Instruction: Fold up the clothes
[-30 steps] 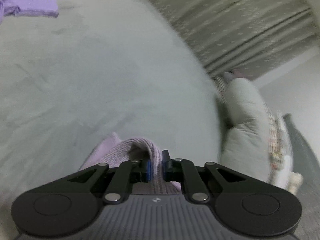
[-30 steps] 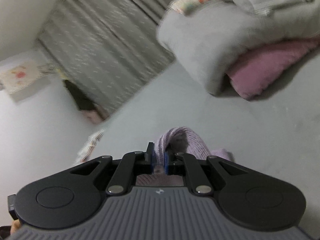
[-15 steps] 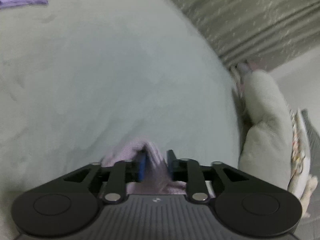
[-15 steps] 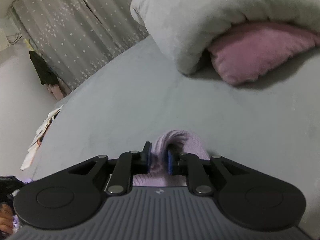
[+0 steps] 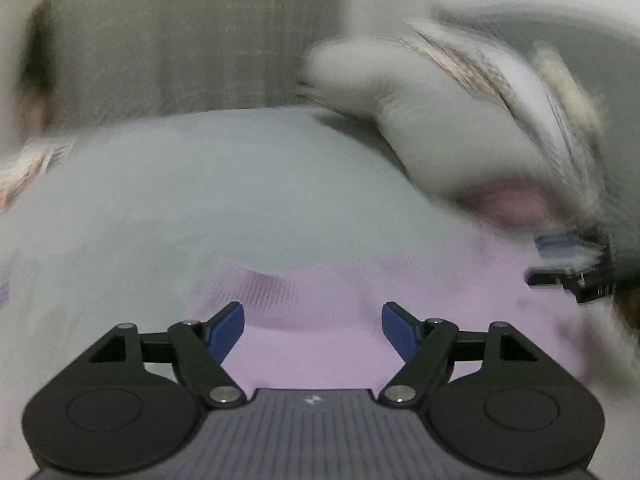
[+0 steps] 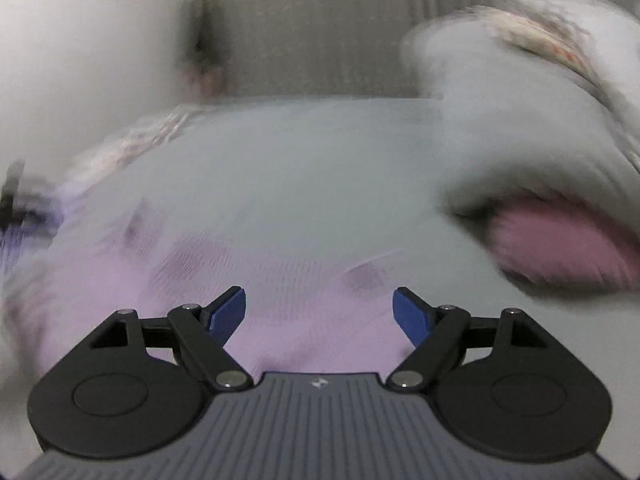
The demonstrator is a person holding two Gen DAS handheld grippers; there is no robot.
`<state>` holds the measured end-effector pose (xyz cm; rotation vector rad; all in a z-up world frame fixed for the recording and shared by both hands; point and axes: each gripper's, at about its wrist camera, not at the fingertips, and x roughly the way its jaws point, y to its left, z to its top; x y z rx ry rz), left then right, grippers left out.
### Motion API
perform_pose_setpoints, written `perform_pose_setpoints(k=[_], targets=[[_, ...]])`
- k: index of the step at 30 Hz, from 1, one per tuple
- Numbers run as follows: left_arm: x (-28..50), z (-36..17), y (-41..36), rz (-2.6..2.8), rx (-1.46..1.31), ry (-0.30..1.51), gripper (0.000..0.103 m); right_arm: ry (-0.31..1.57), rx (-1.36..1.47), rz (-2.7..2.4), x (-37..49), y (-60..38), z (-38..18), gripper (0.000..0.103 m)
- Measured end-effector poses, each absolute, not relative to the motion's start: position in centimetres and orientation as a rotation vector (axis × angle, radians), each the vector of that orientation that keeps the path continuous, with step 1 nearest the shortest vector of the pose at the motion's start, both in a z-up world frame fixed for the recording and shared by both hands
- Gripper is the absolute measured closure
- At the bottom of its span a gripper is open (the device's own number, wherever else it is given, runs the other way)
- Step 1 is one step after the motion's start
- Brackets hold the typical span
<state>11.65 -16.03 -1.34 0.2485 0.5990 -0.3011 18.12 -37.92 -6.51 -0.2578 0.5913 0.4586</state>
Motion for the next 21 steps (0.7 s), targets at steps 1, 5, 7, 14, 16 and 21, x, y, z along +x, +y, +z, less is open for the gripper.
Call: perform_pose_setpoints(k=[1, 5, 7, 14, 16, 21], targets=[[11.7, -2.2, -17.4, -0.311, 0.285, 0.607, 0.027, 0.598, -0.274, 0.481, 17.9, -37.3, -6.7, 0.027], [14.0, -6.1, -20.8, -0.243, 0.406, 0.635, 0.026, 0.603, -0.286, 0.544, 18.7, -34.4, -7.6, 0.029], [17.2, -7.4, -20.6, -0.134, 0.385, 0.719, 0.031, 0.682, -0.308, 0.461, 21.4, -33.6, -8.8, 0.031], [22.1, -8.1, -18.8, 0.089, 0.387, 0.76, 0.037, 0.665, -0.397, 0.167, 25.8, -33.0, -10.2, 0.019], [22.4, -7.9, -18.4, 0.121, 0.383, 0.757, 0.037, 0.661, -0.383, 0.115, 26.4, -33.3, -10.1, 0.016], [19.7, -5.3, -14.5, 0.129, 0.27, 0.725, 0.047, 0.527, -0.301, -0.001, 23.5, -33.9, -7.3, 0.016]])
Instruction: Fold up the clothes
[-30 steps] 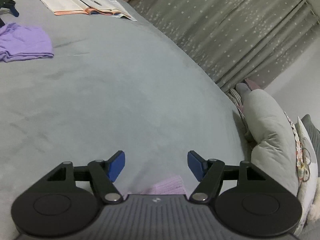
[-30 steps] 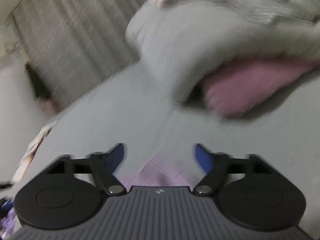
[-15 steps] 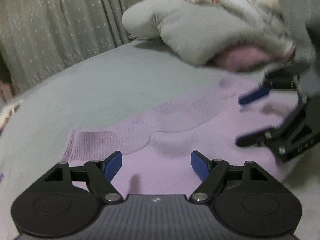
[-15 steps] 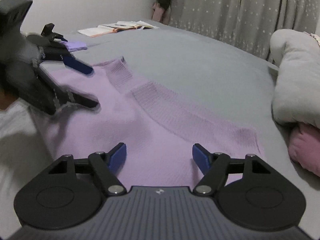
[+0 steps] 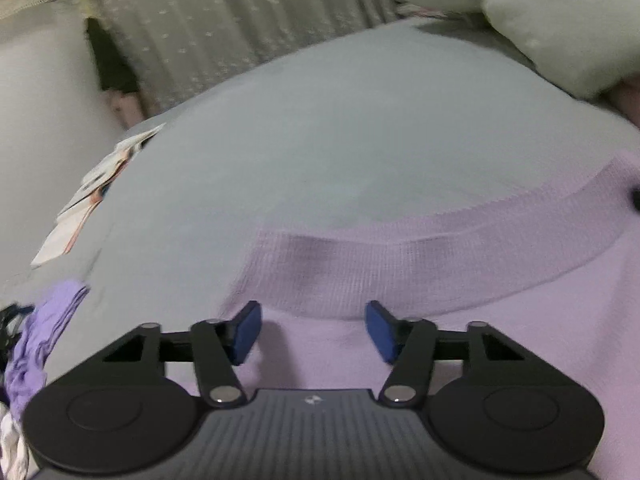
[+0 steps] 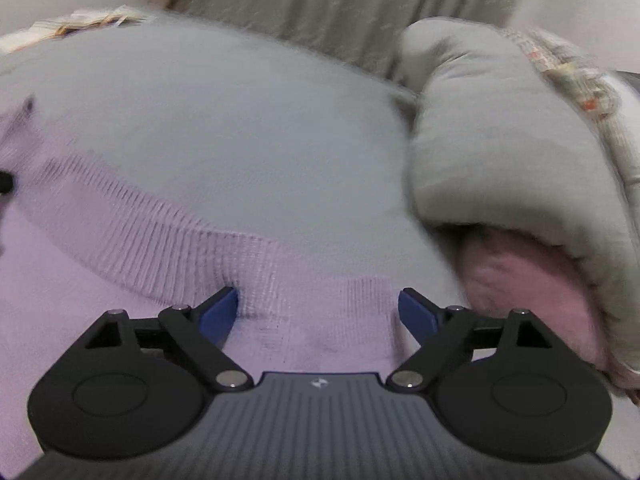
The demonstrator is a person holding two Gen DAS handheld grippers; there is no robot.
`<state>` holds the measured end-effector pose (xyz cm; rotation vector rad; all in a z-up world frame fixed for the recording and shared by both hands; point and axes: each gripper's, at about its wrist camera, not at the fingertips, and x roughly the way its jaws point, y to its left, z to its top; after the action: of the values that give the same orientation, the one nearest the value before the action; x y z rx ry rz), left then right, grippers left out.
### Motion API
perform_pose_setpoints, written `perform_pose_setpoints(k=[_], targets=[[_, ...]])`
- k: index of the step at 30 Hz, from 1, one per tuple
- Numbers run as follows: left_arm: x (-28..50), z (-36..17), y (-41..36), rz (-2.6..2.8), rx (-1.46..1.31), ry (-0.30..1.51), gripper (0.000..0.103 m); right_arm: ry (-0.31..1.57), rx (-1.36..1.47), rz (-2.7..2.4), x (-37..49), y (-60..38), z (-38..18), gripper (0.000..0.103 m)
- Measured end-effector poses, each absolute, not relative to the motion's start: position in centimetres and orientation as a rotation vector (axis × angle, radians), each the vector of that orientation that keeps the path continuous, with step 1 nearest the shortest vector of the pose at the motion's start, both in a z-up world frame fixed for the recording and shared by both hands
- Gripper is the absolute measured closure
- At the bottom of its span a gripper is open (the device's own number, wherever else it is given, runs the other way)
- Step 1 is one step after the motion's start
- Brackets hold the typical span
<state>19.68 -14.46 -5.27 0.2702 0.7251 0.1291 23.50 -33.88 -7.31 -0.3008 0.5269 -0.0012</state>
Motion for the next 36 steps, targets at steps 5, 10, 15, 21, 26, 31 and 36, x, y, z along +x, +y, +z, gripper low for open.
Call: perform_pose_setpoints(k=[5, 10, 15, 21, 26, 31, 36], targets=[[13.4, -1.7, -11.9, -0.011, 0.191, 0.675, 0.036, 0.472, -0.097, 0.064, 17.3, -35.2, -3.5, 0.015], [4.9, -1.9, -13.8, -0.201, 0.264, 0.588, 0.023, 0.527, -0.058, 0.281, 9.3, -32.6, -2.6, 0.015], [7.5, -7.1, -17.4, -0.238, 0.335, 0.646, 0.022, 0.663, -0.043, 0.286, 9.1, -30.5, -7.0, 0.016], [13.7, -9.0, -14.9, -0.179, 0.116, 0.749, 0.0, 0.673, 0.009, 0.236, 13.7, -30.1, -8.8, 0.006], [12.8, -9.4, -13.5, -0.221, 0.083, 0.703, 0.003, 0.64, 0.05, 0.21, 14.3, -30.8, -11.0, 0.001], [9.9, -4.8, -11.6, -0.315, -0.07, 0.614, 0.007, 0.676, 0.119, 0.26, 13.3, -33.6, -9.4, 0.001], [12.0, -5.0, -14.8, -0.296, 0.035, 0.649, 0.007, 0.527, 0.231, 0.271, 12.3, -33.5, -4.7, 0.001]])
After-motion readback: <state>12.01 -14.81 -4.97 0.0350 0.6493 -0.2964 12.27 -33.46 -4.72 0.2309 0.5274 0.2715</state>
